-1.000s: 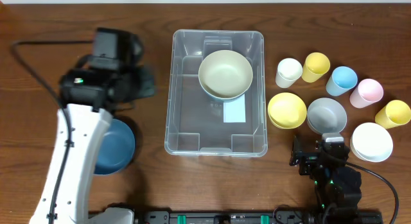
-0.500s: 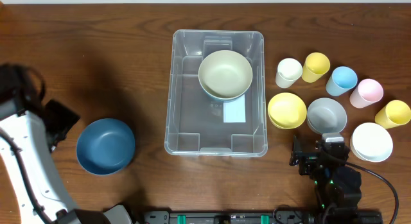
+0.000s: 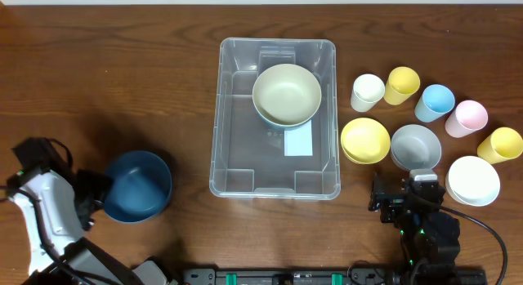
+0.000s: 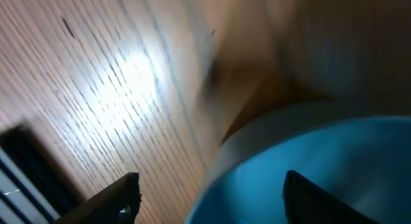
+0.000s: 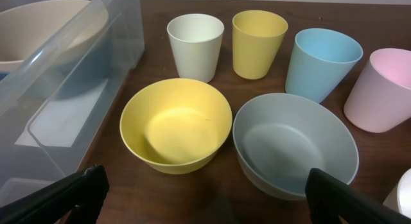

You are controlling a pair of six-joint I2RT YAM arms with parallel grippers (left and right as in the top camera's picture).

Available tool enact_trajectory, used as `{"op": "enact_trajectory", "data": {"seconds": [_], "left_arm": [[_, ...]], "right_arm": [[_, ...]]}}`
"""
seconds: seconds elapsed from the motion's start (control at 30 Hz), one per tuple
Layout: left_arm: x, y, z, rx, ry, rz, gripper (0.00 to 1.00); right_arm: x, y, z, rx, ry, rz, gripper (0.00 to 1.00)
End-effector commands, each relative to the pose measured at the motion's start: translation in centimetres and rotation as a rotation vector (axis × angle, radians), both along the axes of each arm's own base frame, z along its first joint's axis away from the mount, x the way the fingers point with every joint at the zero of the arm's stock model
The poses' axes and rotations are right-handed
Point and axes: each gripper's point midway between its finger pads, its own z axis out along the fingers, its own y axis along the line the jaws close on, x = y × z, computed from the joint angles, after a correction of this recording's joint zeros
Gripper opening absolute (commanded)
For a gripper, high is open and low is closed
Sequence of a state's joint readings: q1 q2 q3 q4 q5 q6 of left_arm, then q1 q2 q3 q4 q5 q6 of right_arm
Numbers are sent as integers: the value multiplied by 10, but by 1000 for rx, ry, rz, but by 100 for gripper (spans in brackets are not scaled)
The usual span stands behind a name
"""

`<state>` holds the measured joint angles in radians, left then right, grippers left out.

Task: Pack container
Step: 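Grasp the second dark blue bowl rim with the left gripper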

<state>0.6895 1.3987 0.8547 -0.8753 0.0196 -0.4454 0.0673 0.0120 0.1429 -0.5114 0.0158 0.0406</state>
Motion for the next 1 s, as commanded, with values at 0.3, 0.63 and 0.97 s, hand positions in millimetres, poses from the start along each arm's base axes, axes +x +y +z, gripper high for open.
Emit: {"op": "enact_trajectory", "data": {"seconds": [0.3,0.63,0.97], "left_arm": [[0,-11,-13,-39,-28,-30,6],[62,-25,49,-120,-317,-199,6],[142,-132,195,-47,-688,-828,6]], "right_arm": [[0,-2,0,6,-2,-14,99],[0,-2,0,6,-2,-14,99],[0,-2,0,6,-2,-14,99]]}}
